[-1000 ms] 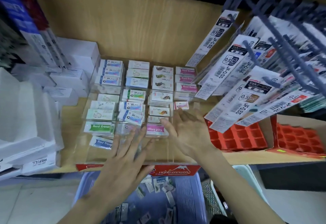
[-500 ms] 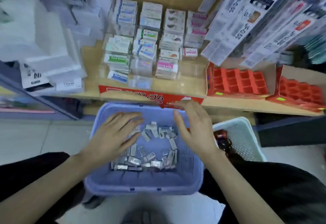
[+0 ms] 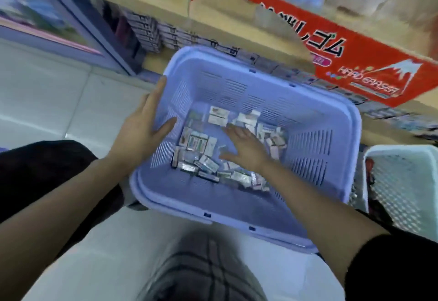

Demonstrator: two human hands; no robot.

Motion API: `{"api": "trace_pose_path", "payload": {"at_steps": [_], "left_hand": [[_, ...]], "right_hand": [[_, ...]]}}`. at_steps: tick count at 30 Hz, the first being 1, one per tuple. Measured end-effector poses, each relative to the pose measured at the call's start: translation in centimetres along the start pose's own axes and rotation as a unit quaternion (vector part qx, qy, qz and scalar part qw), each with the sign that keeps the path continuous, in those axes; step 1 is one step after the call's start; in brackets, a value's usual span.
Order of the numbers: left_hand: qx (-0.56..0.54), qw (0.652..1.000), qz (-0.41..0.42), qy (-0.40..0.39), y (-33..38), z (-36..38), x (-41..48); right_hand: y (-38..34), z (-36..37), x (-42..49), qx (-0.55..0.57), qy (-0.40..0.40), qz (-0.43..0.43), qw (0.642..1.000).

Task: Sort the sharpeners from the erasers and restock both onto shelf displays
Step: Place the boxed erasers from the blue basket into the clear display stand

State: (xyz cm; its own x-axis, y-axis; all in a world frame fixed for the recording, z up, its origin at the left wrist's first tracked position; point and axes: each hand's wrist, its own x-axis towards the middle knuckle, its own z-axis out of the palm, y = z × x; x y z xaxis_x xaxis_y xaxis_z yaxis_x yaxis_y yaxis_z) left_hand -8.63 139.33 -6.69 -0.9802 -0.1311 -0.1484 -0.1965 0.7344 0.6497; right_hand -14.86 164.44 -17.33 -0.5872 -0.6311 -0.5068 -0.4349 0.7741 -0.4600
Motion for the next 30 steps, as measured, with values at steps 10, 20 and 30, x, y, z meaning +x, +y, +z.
{"api": "trace_pose_path", "payload": {"at_steps": [10,20,30], "left_hand": [[-0.023,1.000,0.003,0.004,0.1,-0.1,-0.2],[-0.019,1.000,0.000,-0.006,0.0,-0.3,-0.3],[-0.015,1.000,-0.010,-0.016,0.6,-0.6,-0.2]], "right_hand": [[-8.6,7.7,6.6,-0.009,-0.062,0.053,0.997],[-4.5,8.3,2.1,0.063,0.033,-0.010,0.997],[-4.9,6.9,2.1,0.302,-0.074,0.186,0.932]]}}
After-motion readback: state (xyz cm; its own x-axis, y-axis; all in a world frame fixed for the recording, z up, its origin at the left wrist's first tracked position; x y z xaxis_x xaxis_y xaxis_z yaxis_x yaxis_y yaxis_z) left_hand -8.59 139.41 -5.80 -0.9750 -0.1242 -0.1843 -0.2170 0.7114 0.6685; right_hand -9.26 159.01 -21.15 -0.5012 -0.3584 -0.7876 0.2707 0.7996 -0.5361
